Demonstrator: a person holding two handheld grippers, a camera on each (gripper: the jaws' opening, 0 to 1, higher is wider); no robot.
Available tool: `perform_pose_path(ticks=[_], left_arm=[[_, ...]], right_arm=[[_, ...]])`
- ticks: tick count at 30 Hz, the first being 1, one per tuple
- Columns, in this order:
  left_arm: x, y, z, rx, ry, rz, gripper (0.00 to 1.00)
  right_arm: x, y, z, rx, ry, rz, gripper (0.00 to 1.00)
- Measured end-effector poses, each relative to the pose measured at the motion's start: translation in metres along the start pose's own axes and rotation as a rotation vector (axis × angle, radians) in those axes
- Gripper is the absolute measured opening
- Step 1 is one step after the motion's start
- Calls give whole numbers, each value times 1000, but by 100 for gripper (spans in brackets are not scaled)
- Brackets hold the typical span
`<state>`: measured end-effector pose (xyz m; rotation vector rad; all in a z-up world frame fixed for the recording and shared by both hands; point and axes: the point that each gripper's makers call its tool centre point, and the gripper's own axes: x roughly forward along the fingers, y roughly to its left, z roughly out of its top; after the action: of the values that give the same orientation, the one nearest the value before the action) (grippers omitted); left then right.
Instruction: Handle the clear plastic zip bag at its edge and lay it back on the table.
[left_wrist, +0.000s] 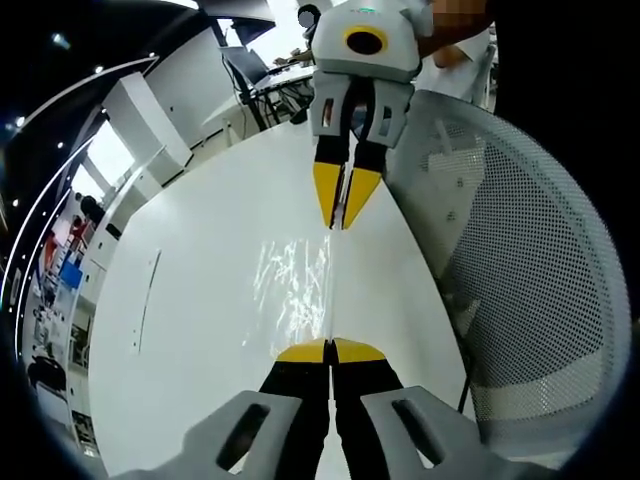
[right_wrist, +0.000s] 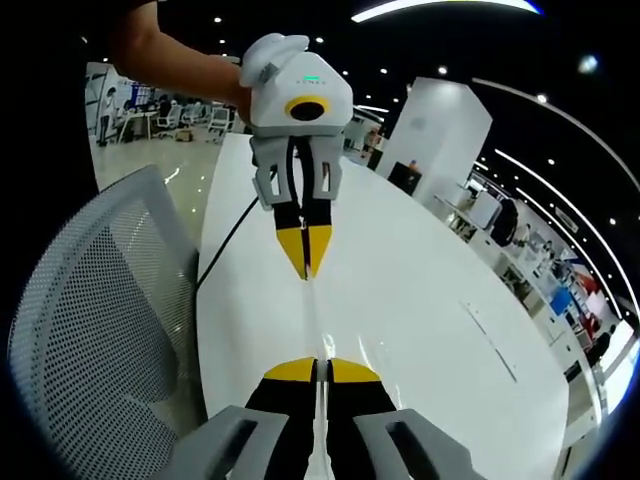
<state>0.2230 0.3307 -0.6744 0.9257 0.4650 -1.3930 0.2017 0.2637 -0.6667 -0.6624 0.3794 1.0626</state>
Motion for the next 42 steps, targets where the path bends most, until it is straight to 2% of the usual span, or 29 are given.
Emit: perform_pose_path(ticks=[42], left_arm=[[-3,-1,3,-9,2,7,0]], right_arm=[[-1,0,0,4,-5,-1,0]])
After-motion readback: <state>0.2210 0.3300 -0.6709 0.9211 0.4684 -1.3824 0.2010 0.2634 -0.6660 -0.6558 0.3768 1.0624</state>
